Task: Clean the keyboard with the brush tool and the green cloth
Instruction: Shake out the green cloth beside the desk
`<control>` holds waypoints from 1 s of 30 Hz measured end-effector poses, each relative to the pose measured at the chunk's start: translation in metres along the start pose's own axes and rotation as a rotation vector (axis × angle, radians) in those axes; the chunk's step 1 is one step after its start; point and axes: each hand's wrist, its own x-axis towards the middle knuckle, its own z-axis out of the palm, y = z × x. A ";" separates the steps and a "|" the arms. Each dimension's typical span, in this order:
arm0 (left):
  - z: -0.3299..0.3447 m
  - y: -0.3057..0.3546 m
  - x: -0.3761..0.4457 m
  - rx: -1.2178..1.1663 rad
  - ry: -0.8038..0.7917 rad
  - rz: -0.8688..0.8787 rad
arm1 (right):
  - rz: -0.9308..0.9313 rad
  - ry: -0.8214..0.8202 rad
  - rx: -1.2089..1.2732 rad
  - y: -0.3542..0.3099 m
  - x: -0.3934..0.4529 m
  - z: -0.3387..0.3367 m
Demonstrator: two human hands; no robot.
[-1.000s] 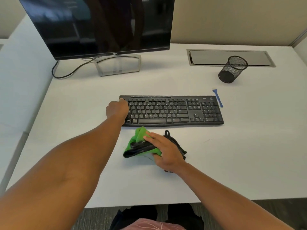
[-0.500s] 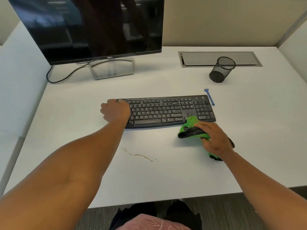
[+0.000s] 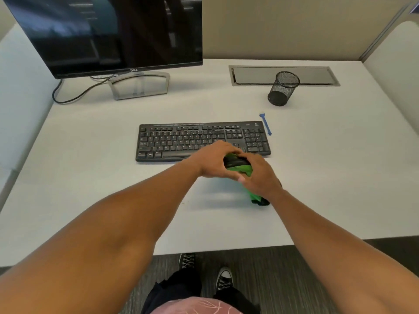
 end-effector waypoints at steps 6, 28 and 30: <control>0.036 0.039 0.034 0.447 -0.049 -0.109 | 0.107 -0.091 -0.304 0.040 -0.023 -0.017; 0.010 0.038 -0.014 0.587 -0.005 -0.369 | 0.041 -0.095 -0.370 -0.031 -0.014 0.018; 0.021 0.029 -0.016 0.506 -0.016 -0.385 | 0.063 -0.181 -0.447 -0.028 -0.016 0.024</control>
